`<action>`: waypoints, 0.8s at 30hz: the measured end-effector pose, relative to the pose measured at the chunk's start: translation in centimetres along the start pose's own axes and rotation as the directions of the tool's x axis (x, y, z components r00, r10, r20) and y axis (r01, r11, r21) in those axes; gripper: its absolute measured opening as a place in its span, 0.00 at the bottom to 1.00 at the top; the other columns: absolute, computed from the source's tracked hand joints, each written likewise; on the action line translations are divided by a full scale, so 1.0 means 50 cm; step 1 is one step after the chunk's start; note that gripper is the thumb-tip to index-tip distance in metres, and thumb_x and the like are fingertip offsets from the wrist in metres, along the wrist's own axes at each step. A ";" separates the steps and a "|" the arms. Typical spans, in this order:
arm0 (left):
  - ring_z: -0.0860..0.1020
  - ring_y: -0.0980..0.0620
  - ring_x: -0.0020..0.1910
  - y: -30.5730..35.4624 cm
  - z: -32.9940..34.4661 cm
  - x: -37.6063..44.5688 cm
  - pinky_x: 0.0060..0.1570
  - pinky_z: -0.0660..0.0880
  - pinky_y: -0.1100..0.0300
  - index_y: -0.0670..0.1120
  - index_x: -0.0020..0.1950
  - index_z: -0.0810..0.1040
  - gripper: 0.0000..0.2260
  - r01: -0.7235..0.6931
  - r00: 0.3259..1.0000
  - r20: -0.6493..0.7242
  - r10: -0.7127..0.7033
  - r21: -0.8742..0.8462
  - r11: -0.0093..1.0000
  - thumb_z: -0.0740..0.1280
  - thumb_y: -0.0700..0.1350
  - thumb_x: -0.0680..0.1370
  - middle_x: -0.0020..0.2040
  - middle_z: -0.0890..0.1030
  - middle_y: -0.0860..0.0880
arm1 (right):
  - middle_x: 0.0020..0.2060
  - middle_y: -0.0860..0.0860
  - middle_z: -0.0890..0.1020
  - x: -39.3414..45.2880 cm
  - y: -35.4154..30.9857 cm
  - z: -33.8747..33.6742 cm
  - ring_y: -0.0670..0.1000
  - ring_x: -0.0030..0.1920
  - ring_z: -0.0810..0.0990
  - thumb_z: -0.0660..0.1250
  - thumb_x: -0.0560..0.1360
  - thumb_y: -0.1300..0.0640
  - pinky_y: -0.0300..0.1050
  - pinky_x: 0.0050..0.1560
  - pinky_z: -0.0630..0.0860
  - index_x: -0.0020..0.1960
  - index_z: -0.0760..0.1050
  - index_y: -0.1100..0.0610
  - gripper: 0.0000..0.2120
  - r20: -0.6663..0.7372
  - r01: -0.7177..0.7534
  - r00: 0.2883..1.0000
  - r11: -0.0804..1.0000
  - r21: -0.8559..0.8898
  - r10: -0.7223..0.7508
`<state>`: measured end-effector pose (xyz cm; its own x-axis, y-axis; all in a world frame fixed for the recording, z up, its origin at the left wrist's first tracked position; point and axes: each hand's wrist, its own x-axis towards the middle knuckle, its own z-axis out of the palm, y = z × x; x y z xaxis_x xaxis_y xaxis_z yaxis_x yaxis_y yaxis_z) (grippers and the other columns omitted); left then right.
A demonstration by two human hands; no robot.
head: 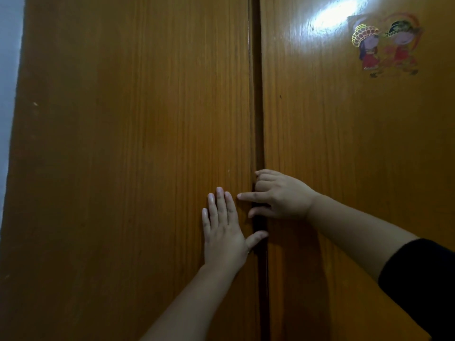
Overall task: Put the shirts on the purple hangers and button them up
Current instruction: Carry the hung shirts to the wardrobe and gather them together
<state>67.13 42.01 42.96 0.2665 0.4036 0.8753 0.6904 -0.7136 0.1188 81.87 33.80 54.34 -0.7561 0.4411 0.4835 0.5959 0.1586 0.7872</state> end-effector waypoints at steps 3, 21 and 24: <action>0.36 0.47 0.76 -0.007 0.011 0.001 0.71 0.33 0.51 0.44 0.77 0.34 0.48 -0.020 0.999 -0.032 0.021 0.028 0.999 0.43 0.77 0.71 0.78 0.41 0.41 | 0.40 0.50 0.80 0.001 0.003 0.001 0.49 0.46 0.79 0.57 0.77 0.42 0.49 0.66 0.65 0.64 0.75 0.52 0.22 -0.018 0.015 1.000 0.999 -0.029 -0.016; 0.39 0.46 0.77 -0.007 0.007 0.004 0.72 0.36 0.50 0.43 0.78 0.40 0.49 -0.007 1.000 -0.007 0.008 0.049 0.999 0.44 0.77 0.71 0.78 0.44 0.41 | 0.38 0.49 0.79 0.021 0.019 -0.003 0.48 0.41 0.78 0.56 0.75 0.42 0.45 0.45 0.75 0.60 0.78 0.55 0.23 -0.028 0.150 0.988 0.987 -0.051 -0.151; 0.29 0.48 0.74 -0.005 -0.007 0.003 0.71 0.29 0.51 0.46 0.76 0.30 0.51 -0.023 0.999 0.049 0.022 0.020 1.000 0.37 0.80 0.66 0.76 0.32 0.44 | 0.38 0.49 0.80 0.021 0.010 -0.012 0.48 0.41 0.77 0.56 0.75 0.43 0.43 0.43 0.74 0.57 0.80 0.54 0.22 -0.001 0.151 0.988 0.985 -0.087 -0.151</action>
<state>66.75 42.05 43.22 0.3139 0.4156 0.8537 0.6973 -0.7111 0.0899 81.24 33.81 55.47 -0.8378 0.4112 0.3592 0.4495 0.1462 0.8812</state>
